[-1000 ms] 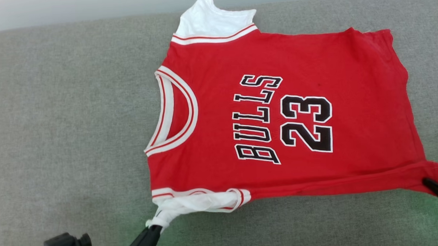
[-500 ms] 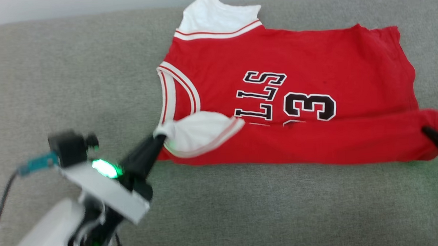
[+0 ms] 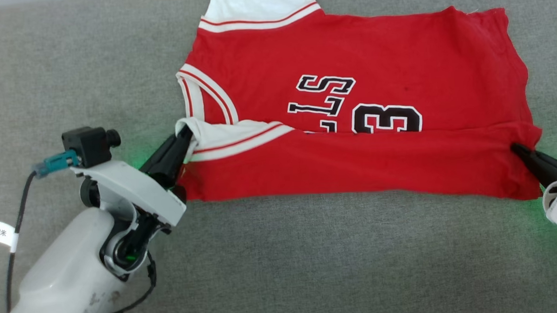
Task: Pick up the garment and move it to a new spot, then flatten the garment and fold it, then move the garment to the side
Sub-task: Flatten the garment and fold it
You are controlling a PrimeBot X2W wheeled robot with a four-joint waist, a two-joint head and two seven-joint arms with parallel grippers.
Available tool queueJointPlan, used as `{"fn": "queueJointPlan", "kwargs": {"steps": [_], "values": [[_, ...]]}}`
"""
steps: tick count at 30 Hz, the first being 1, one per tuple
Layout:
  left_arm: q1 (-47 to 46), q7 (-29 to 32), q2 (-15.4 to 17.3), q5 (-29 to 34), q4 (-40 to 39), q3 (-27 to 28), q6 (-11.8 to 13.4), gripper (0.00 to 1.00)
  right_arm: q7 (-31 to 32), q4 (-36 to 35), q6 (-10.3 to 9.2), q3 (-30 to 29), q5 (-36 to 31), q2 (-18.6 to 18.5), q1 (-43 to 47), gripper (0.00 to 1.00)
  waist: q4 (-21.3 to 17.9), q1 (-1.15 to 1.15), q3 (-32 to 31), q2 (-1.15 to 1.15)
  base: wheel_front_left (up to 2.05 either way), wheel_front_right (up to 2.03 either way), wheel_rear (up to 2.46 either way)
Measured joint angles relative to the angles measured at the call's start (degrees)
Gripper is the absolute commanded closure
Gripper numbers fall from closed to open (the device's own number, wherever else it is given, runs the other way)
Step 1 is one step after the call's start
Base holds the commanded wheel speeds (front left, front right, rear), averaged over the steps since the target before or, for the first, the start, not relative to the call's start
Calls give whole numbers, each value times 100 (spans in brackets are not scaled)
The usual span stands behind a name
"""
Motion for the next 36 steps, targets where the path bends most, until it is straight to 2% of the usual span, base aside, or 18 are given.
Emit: {"fn": "queueJointPlan", "kwargs": {"steps": [5, 6, 7, 8, 9, 10, 15, 19, 23, 25, 31, 33, 36], "values": [[-278, -163, -84, 130, 591, -216, -9, 100, -176, 154, 0, 94, -35, 53, -81, 100, 0, 0, 34, 0, 0, 0, 0], [-330, -158, -89, 205, 673, -320, -10, 91, -216, 160, 0, 122, -45, 53, -86, 100, 4, 0, 22, 0, 0, 0, 0], [-380, -155, -96, 280, 755, -421, -16, 63, -260, 175, 0, 141, -44, 59, -104, 78, 8, 0, 3, 0, 0, 0, 0], [-423, -158, -100, 307, 838, -477, -20, 21, -297, 187, 0, 145, -40, 74, -141, 58, 12, 0, -20, 0, 0, 0, 0], [-481, -162, -92, 333, 893, -559, -20, 0, -365, 187, 0, 143, -34, 80, -162, 32, 17, 0, -48, 0, 0, 0, 0], [-532, -119, -56, 369, 920, -653, -19, 0, -442, 188, 0, 136, -36, 88, -165, 0, 23, 0, -82, 0, 0, 0, 0], [-833, 202, 266, 527, 893, -1051, -19, 0, -705, 164, 0, 105, -89, 88, -133, 0, 68, 0, -303, 0, 0, 0, 0], [-1160, 620, 686, 648, 656, -1224, -19, 0, -826, 99, 0, 20, -90, 85, -41, 0, 94, 0, -499, 0, 0, 0, 0], [-1407, 1557, 1078, 614, 283, -1368, 41, 0, -880, 18, 0, -79, -97, 79, 43, 0, 105, 0, -678, 0, 0, 0, 0], [-1452, 2194, 1207, 431, -25, -1450, 197, 0, -880, -22, 0, -107, -100, 79, 105, 0, 103, 0, -746, 0, 0, 0, 0], [-1417, 4120, 1508, -243, -1045, -1778, 967, 0, -843, -141, 0, -174, -147, 104, 195, 0, 48, 0, -788, 0, 0, 0, 0], [-1362, 4477, 1577, -349, -1236, -1880, 1150, 0, -836, -174, 0, -156, -171, 135, 194, 0, 5, 0, -762, 0, 0, 0, 0], [-1265, 4611, 1581, -508, -1259, -1880, 1358, 0, -786, -238, 0, -91, -205, 181, 189, 0, -84, 0, -706, 0, 0, 0, 0]]}}
